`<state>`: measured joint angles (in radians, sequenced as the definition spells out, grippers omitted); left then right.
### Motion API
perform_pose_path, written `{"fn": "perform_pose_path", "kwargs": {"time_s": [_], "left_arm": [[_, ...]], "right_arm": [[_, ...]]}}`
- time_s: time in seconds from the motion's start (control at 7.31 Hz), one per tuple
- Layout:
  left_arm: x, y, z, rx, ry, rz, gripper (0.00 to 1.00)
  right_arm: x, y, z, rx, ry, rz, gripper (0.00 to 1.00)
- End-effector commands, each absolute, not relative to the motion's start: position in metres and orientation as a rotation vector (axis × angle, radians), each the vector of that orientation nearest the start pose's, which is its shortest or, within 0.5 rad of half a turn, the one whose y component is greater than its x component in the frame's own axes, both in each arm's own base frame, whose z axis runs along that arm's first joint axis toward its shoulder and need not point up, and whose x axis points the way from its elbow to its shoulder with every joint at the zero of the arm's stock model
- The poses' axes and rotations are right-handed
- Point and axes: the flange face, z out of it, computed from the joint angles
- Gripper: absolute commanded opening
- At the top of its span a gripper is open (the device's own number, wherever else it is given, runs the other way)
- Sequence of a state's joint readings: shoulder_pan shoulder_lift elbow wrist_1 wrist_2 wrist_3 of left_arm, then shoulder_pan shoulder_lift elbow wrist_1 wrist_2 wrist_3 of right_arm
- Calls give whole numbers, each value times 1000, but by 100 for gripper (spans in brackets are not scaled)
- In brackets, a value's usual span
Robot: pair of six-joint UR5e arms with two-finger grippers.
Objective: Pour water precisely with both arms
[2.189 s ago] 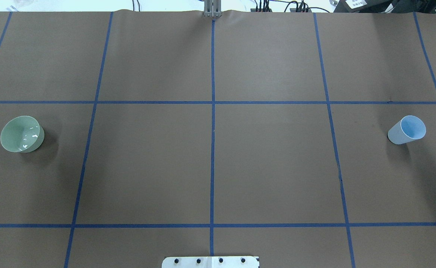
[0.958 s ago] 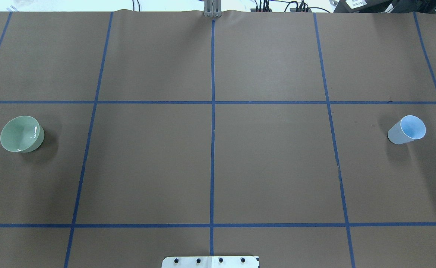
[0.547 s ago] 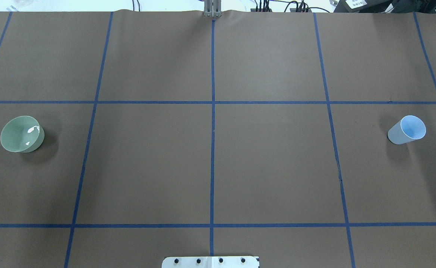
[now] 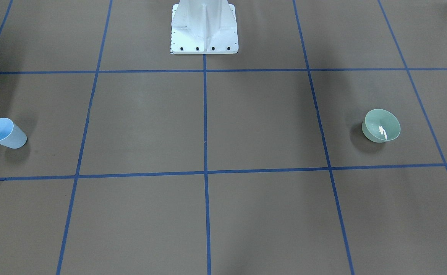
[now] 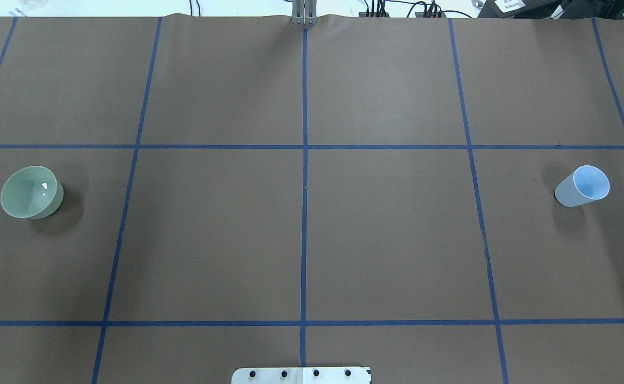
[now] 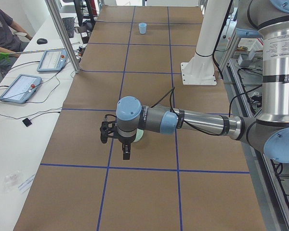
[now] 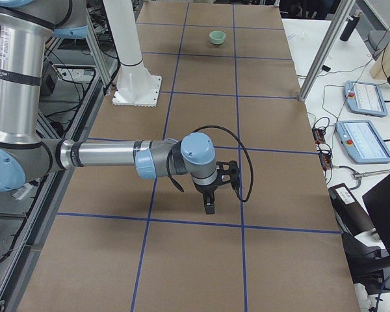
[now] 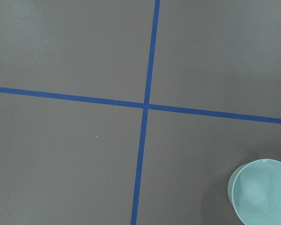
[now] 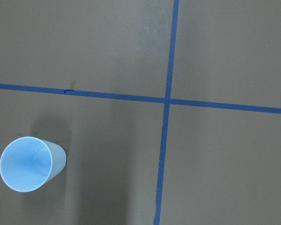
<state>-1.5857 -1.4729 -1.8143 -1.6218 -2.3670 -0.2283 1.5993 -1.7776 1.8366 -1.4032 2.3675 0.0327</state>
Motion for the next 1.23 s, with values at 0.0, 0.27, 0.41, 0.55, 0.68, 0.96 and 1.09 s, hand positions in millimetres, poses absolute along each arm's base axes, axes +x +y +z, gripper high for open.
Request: {"fn": "perform_pose_path", "kwargs": {"time_s": [0.0,0.27,0.41,0.55,0.68,0.96,1.09], "left_arm": [[-68,-454,575,105,805,-145,100],[-68,-448,578,99,806,-147,100],[-68,-448,579,98,806,-148,100],[-67,-449,581,92,812,-150,100],[-65,-451,577,98,817,-143,100],[-62,-451,575,100,818,-136,100],[-62,-451,574,101,818,-135,100]], "right_arm": [[65,-416,602,223,-771,-62,100],[45,-428,601,189,-739,-109,100],[15,-433,601,157,-746,-172,100],[7,-455,589,132,-746,-176,100],[2,-477,571,90,-742,-167,100],[1,-483,564,88,-742,-175,100],[2,-482,565,88,-742,-175,100]]}}
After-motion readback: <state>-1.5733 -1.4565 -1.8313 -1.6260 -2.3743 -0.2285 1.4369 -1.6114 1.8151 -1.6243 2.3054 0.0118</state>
